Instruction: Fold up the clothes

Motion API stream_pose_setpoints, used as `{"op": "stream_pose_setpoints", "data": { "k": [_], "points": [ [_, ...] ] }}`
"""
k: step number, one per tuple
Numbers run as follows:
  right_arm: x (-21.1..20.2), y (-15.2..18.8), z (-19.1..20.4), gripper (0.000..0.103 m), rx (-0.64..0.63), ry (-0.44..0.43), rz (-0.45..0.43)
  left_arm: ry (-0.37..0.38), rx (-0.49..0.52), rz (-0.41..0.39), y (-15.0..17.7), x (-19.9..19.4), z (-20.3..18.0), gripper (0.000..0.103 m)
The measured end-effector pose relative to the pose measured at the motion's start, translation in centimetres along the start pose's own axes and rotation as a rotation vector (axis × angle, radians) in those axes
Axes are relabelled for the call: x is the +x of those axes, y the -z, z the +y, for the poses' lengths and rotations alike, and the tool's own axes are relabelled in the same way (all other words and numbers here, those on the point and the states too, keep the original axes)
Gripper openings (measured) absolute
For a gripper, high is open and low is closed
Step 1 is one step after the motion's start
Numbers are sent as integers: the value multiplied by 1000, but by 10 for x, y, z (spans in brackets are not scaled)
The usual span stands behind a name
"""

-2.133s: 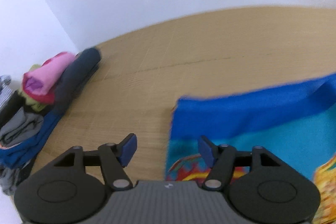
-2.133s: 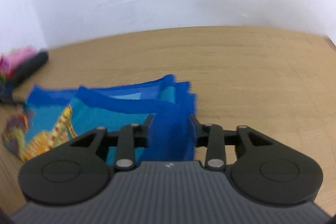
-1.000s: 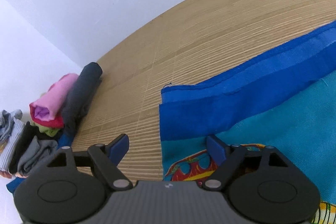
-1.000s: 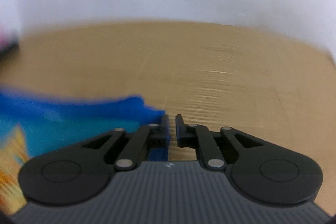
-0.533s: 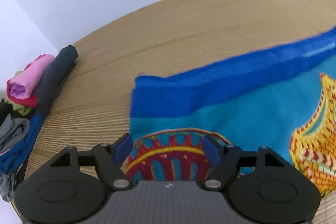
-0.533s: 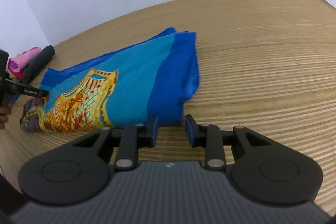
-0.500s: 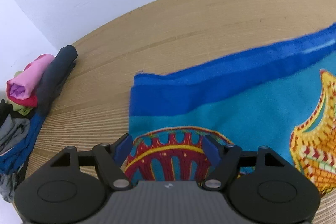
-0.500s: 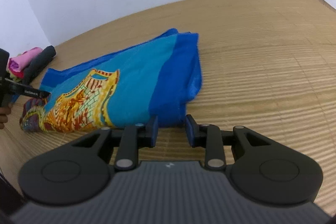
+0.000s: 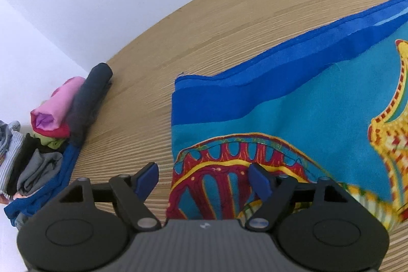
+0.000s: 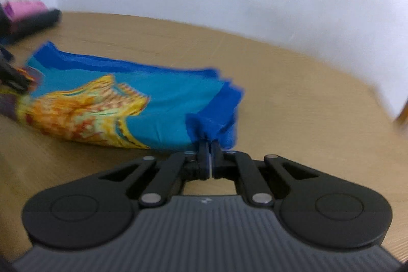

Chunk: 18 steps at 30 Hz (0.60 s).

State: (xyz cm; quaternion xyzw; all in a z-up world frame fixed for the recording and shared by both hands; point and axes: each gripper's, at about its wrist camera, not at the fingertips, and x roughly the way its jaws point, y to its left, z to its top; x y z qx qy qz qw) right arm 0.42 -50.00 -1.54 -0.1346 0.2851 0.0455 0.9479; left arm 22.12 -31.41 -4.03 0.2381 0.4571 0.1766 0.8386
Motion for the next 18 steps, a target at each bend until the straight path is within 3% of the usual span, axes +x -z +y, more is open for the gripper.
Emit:
{"op": "stream_pose_setpoints", "data": {
  "k": [3, 5, 7, 11, 12, 13, 15, 18],
  "points": [
    [19, 3, -21, 3, 9, 203, 68, -2, -11, 10, -2, 5, 5, 84],
    [25, 8, -46, 3, 58, 217, 103, 11, -16, 12, -3, 6, 8, 83],
    [22, 7, -58, 4, 93, 118, 108, 10, -17, 14, -4, 5, 7, 83],
    [6, 15, -62, 8, 307, -183, 81, 18, -21, 25, -2, 1, 8, 81],
    [4, 20, -57, 21, 340, -222, 93, 24, -19, 29, 0, -1, 10, 81],
    [2, 23, -50, 37, 361, -251, 104, 30, -18, 34, 2, -2, 11, 81],
    [3, 28, -35, 50, 341, -278, 111, 43, -10, 42, 6, -5, 13, 81],
    [12, 28, -15, 51, 241, -239, 104, 45, 20, 40, 9, -7, 12, 81]
  ]
}}
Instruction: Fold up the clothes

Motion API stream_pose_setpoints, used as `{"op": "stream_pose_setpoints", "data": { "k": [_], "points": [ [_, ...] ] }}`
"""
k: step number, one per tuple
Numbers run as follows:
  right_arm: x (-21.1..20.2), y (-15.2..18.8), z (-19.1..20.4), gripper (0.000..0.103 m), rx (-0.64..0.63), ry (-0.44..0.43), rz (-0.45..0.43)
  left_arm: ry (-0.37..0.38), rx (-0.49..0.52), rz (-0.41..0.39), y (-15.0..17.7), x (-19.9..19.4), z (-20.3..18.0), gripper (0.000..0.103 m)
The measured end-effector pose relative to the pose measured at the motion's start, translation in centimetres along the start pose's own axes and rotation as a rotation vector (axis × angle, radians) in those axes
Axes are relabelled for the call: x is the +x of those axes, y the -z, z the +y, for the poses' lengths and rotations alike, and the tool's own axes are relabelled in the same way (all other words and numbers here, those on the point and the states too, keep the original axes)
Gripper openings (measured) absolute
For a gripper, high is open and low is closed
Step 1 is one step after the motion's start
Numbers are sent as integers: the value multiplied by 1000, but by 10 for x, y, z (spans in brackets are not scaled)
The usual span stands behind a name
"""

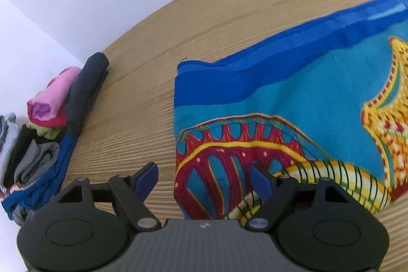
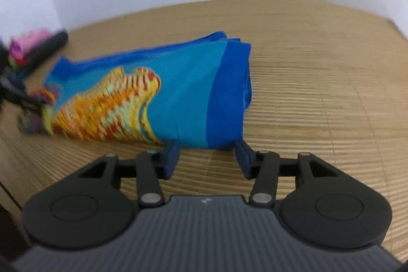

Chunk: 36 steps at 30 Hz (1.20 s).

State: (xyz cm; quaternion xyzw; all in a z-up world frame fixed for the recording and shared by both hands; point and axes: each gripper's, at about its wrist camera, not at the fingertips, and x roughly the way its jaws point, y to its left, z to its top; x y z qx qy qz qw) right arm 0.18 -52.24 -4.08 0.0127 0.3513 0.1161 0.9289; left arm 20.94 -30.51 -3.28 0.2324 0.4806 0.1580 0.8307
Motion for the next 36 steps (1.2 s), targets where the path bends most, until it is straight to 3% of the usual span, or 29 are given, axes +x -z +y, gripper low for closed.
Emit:
{"op": "stream_pose_setpoints", "data": {
  "k": [5, 7, 9, 11, 12, 16, 19, 22, 25, 29, 33, 36],
  "points": [
    [2, -2, -11, 51, -23, 60, -32, 0, -2, 8, -1, 2, -3, 80],
    [7, -2, -19, 51, -17, 31, -17, -3, 0, 5, 0, 2, -4, 80],
    [13, -1, -23, 51, -19, -52, -17, -6, -2, 4, 1, 2, -5, 80],
    [10, -1, -20, 28, -39, -123, -9, -13, -1, 5, 1, 2, -7, 80],
    [11, -3, -13, 5, -65, -114, -13, -21, 4, 5, 1, 1, -9, 80],
    [10, -13, 16, 4, -179, 48, -67, -66, 29, 9, 1, 1, -15, 81],
    [-4, -30, 17, 2, -191, 195, -110, -73, 27, 15, 2, 2, -14, 83],
    [5, -31, 5, 3, -226, 340, -77, -78, 27, 16, 2, 3, -12, 84],
    [7, -29, -20, 3, -179, 349, -33, -70, 25, 12, 3, 3, -10, 83],
    [-4, -37, -22, 5, -114, 233, -73, -23, -13, 10, -3, -4, -3, 78],
    [3, -54, 6, 9, -171, 35, -99, 70, -53, -57, -19, -16, 4, 78],
    [36, -68, 36, 21, -262, -78, -92, 113, -82, -94, -36, -8, 0, 79]
  ]
}}
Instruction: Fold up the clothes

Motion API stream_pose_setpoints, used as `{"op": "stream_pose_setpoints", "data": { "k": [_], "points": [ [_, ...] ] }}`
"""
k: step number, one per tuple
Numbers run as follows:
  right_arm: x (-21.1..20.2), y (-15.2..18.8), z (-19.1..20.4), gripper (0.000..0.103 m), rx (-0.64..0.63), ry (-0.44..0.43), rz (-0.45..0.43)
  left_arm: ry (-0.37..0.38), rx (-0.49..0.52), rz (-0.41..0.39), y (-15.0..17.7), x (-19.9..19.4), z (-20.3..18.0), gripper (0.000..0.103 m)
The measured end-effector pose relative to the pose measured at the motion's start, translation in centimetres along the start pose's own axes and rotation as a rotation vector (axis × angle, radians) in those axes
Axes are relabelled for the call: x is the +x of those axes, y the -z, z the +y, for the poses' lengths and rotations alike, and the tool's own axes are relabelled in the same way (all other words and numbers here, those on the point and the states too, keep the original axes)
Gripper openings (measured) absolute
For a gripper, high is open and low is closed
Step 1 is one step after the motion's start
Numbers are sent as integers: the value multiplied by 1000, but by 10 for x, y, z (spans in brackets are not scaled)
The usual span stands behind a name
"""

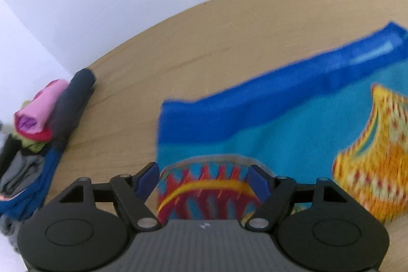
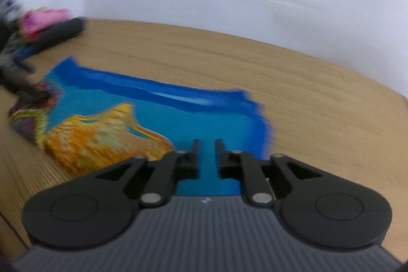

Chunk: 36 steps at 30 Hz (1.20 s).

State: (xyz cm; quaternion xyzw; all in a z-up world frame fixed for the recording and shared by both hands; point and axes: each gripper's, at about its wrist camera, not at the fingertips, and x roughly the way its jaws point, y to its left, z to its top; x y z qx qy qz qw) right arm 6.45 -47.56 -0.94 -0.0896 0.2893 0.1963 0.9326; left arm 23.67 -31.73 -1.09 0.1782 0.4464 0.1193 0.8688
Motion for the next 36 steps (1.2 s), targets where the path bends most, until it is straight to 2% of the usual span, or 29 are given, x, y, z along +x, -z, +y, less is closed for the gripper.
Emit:
{"op": "stream_pose_setpoints", "data": {
  "k": [2, 4, 5, 6, 7, 10, 12, 14, 16, 17, 18, 19, 22, 25, 28, 31, 33, 36],
  "points": [
    [31, -8, 4, 21, -10, -52, 18, 29, -36, 2, -10, 16, -1, 79],
    [61, -12, 5, 21, -8, -90, 46, 7, -60, 40, -16, 40, 0, 79],
    [74, -10, -1, 21, 14, -85, 76, -6, -74, 45, -18, 48, 2, 86],
    [84, -6, -6, 22, 36, -80, 70, -16, -92, 39, -19, 53, 7, 86],
    [87, -2, -14, 22, 67, -69, 40, -25, -110, 32, -21, 58, 12, 86],
    [82, -3, -40, 23, 202, -54, 41, 12, -179, 60, -22, 62, 29, 84],
    [72, -3, -49, 24, 268, -34, 32, 6, -196, 51, -19, 54, 34, 80],
    [59, 2, -51, 34, 291, 1, -12, 10, -186, 31, -14, 46, 33, 80],
    [54, 10, -51, 66, 287, 22, -39, 10, -159, 34, -9, 44, 29, 80],
    [56, 15, -51, 69, 277, 50, -29, 0, -144, 46, -7, 47, 26, 81],
    [65, 21, -52, 69, 259, 109, 17, -8, -135, 51, -8, 47, 23, 82],
    [71, 28, -56, 74, 273, 160, 35, -13, -131, 49, -10, 46, 22, 81],
    [54, 36, -72, 74, 474, 192, 3, -16, -111, 24, -15, 37, 17, 79],
    [23, 51, -80, 74, 659, 158, -47, 4, -91, -23, -19, 19, 12, 79],
    [-8, 75, -76, 75, 845, 106, -44, 104, -101, -54, -21, -6, 0, 79],
    [-32, 104, -64, 78, 1053, 25, -10, 201, -57, -85, -21, -23, -23, 80],
    [-33, 119, -54, 77, 1194, -27, -8, 258, -2, -98, -20, -28, -42, 80],
    [-21, 119, -43, 78, 1269, -77, -77, 303, 77, -86, -18, -25, -67, 79]
  ]
}}
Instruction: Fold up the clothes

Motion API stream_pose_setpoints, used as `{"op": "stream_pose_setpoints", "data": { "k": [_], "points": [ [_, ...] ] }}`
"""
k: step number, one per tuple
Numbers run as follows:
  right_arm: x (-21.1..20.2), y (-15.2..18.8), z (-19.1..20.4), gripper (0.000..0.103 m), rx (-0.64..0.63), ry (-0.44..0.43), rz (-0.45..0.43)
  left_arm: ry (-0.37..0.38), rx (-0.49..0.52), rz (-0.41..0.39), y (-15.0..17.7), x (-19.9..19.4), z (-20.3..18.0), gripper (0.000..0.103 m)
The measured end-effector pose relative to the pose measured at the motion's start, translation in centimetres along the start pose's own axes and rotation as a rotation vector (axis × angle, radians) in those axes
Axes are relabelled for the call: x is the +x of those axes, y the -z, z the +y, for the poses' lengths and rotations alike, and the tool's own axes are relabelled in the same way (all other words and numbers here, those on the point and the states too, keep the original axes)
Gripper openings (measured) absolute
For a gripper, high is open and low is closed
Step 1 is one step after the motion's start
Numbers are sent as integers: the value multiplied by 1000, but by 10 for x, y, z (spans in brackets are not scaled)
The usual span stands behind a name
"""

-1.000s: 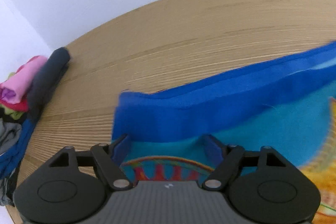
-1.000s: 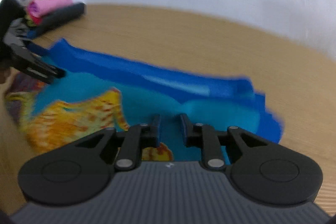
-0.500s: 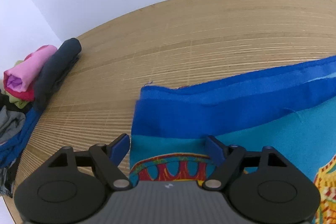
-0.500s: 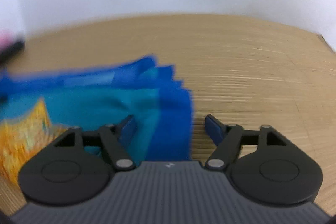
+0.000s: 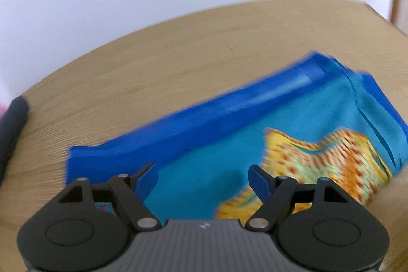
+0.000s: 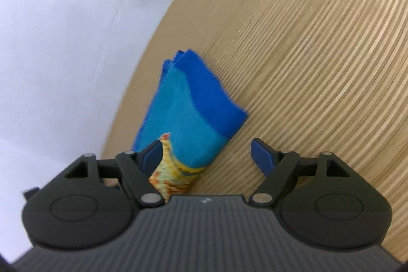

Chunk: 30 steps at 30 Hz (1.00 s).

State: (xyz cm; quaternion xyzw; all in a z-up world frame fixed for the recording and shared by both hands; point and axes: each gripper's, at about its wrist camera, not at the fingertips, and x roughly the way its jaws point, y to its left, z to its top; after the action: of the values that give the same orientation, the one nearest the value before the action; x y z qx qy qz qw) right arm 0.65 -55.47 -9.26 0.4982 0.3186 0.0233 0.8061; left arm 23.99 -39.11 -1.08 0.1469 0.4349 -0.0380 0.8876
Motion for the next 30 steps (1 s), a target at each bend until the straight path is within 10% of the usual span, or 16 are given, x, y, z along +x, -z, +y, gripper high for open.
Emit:
{"op": "stream_pose_setpoints", "data": {
  "k": [6, 8, 10, 13, 24, 30],
  "points": [
    [44, 11, 33, 77, -202, 44, -165, 92, 27, 68, 13, 9, -23, 79],
    [59, 14, 41, 58, -249, 83, -195, 104, 30, 65, 18, 5, -21, 79],
    [63, 12, 43, 14, -250, 116, -186, 104, 14, 64, 23, 0, -15, 79],
    [59, 12, 56, 13, -339, 134, -193, 88, -39, 58, 30, -9, 6, 79],
    [93, 164, 191, 12, -1703, 167, -154, -49, -216, 18, 61, -32, 95, 79],
    [126, 230, 163, 13, -2049, 146, 39, -75, -281, 53, 84, -40, 126, 79]
  ]
}}
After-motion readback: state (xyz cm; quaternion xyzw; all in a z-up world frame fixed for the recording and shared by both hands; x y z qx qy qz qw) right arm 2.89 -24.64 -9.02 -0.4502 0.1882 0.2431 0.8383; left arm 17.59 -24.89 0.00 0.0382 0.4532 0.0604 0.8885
